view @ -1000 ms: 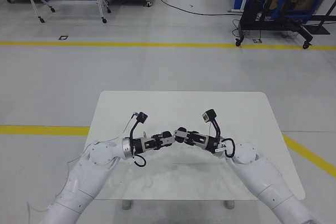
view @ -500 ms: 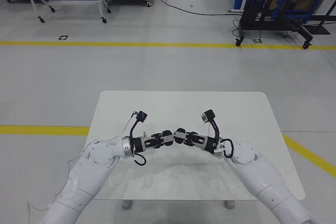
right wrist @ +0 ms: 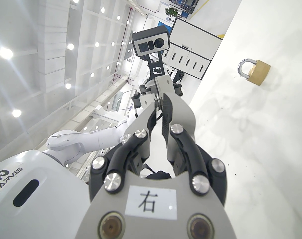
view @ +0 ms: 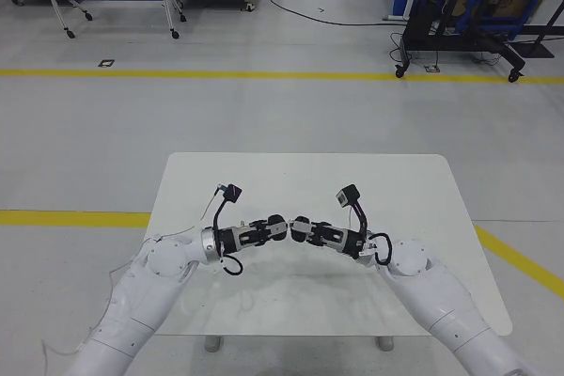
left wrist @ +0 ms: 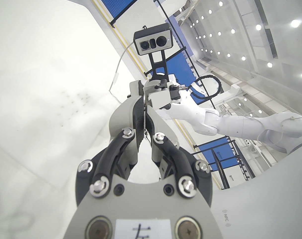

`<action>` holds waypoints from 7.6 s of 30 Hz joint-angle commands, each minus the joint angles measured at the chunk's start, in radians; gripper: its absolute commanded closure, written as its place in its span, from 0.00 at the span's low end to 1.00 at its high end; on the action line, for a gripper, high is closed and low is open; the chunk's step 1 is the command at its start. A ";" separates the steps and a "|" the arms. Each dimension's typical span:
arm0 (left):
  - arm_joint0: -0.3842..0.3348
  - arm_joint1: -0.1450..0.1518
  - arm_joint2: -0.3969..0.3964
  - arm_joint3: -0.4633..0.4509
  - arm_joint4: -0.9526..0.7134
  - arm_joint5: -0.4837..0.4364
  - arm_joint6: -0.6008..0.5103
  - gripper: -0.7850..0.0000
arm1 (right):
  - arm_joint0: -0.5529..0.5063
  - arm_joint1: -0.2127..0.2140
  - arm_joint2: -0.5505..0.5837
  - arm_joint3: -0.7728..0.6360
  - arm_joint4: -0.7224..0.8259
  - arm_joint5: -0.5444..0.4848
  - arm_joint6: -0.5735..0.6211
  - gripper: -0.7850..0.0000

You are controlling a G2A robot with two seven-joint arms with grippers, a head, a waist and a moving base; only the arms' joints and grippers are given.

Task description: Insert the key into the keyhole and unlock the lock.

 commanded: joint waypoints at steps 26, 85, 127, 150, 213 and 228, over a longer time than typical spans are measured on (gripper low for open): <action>-0.155 0.045 0.009 -0.011 0.028 0.184 -0.497 1.00 | 0.027 -0.003 -0.022 0.021 -0.018 0.020 0.155 0.51; -0.187 0.056 0.091 -0.003 0.007 0.161 -0.430 1.00 | 0.030 -0.012 -0.028 0.020 -0.061 0.043 0.198 1.00; 0.151 0.145 -0.076 -0.438 1.008 0.522 0.041 0.28 | -0.002 -0.007 0.035 0.004 -0.063 -0.017 0.080 1.00; -0.008 0.062 0.126 -0.170 1.052 0.663 0.128 0.64 | -0.002 -0.007 0.035 0.004 -0.063 -0.017 0.080 1.00; -0.010 0.018 0.073 -0.124 1.112 0.559 0.211 1.00 | -0.002 -0.007 0.035 0.004 -0.063 -0.017 0.080 1.00; -0.090 0.007 -0.055 0.055 0.413 0.463 -0.153 1.00 | -0.033 -0.005 0.061 -0.038 -0.046 0.009 0.015 1.00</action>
